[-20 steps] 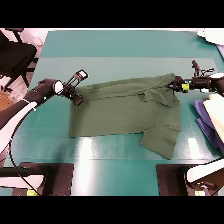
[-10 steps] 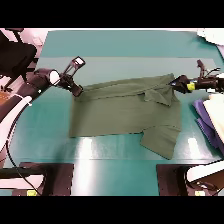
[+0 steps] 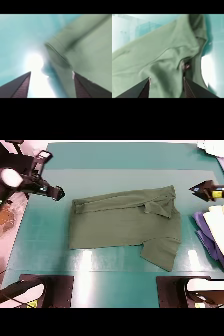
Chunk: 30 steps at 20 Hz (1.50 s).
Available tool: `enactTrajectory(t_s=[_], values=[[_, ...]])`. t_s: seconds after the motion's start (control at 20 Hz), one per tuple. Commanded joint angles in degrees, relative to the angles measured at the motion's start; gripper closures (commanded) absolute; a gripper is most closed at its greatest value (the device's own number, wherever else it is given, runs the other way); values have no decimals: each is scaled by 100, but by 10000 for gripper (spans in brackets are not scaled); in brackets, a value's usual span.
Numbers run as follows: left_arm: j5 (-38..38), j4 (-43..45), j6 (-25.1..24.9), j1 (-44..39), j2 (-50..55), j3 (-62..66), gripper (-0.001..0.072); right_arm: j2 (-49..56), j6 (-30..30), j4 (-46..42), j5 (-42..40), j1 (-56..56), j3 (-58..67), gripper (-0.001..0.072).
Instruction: Fold the shirts.
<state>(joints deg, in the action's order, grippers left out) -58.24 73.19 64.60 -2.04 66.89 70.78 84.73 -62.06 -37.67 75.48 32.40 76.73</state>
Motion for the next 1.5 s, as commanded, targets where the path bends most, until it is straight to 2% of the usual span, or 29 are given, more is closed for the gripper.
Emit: enactTrajectory(t_s=[0.0, 0.15, 0.3, 0.5, 0.6, 0.85, 1.0, 1.3, 1.45], values=[[-1381, -1220, 11, 328, -546, -11, 86, -835, -387, -15, 450, 201, -330, 226], [-2262, -1178, 627, 334, -621, -302, 87, -1696, -1049, -763, 479, 260, -1108, 227], [-1980, -1174, 743, 334, -835, -1117, 87, -2579, -1373, -1582, 470, 262, -1998, 226], [-1609, -734, 1064, 332, -1150, -2306, 87, -3543, -1626, -1657, 601, 262, -3003, 226], [-1438, -776, 1047, 334, -1147, -2765, 86, -3921, -1709, -1700, 610, 262, -3445, 226], [-765, -944, 992, 332, -1141, -3676, 87, -4457, -1937, -2514, 874, 260, -4205, 226], [-632, -1237, 706, 332, -1130, -3980, 86, -4666, -1998, -2538, 859, 260, -4450, 226], [-52, -1670, 658, 332, -1084, -4240, 87, -4802, -1998, -2538, 855, 260, -4468, 226], [-142, -2271, 282, 332, -809, -4240, 87, -4802, -1998, -2538, 852, 260, -4468, 226]])
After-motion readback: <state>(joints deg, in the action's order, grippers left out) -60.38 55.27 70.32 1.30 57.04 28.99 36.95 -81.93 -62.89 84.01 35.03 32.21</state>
